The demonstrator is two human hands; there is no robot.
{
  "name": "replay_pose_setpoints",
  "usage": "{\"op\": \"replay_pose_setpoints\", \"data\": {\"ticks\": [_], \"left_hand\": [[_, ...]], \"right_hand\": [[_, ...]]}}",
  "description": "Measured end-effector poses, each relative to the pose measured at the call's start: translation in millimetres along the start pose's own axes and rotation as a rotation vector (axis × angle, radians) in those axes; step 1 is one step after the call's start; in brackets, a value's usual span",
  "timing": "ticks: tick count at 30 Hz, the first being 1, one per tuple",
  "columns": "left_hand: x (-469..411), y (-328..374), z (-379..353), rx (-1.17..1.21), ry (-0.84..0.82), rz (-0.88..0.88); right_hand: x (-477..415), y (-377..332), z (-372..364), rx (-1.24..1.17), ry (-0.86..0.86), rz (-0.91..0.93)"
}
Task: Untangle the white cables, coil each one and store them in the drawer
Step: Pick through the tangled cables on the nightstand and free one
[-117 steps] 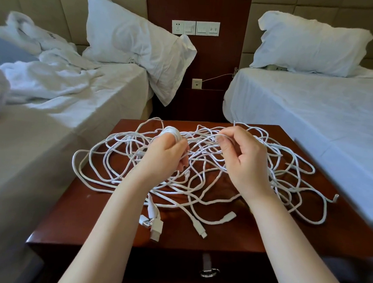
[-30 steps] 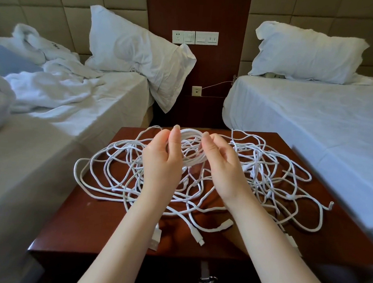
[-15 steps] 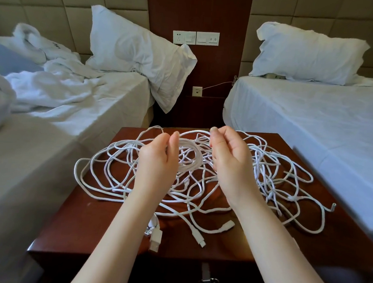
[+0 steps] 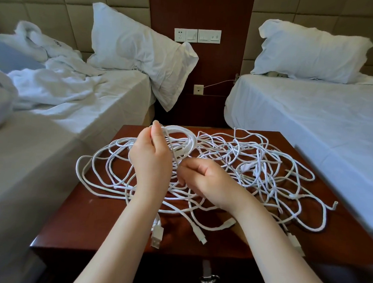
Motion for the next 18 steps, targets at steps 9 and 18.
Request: {"op": "replay_pose_setpoints", "data": {"ticks": [9, 18], "left_hand": [[-4, -5, -2, 0.144, -0.061, 0.093], [5, 0, -7, 0.083, -0.038, 0.070]], "right_hand": [[2, 7, 19, -0.422, 0.086, 0.092], [4, 12, 6, -0.189, -0.032, 0.024]]}}
Point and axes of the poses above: each hand's wrist, its own x-axis away from the middle knuckle, its own z-axis out of the back of the hand, y = z × x, the point moved 10 cm from there along -x, towards the middle knuckle, and after that the axes turned 5 degrees about x, right-handed, at the moved point
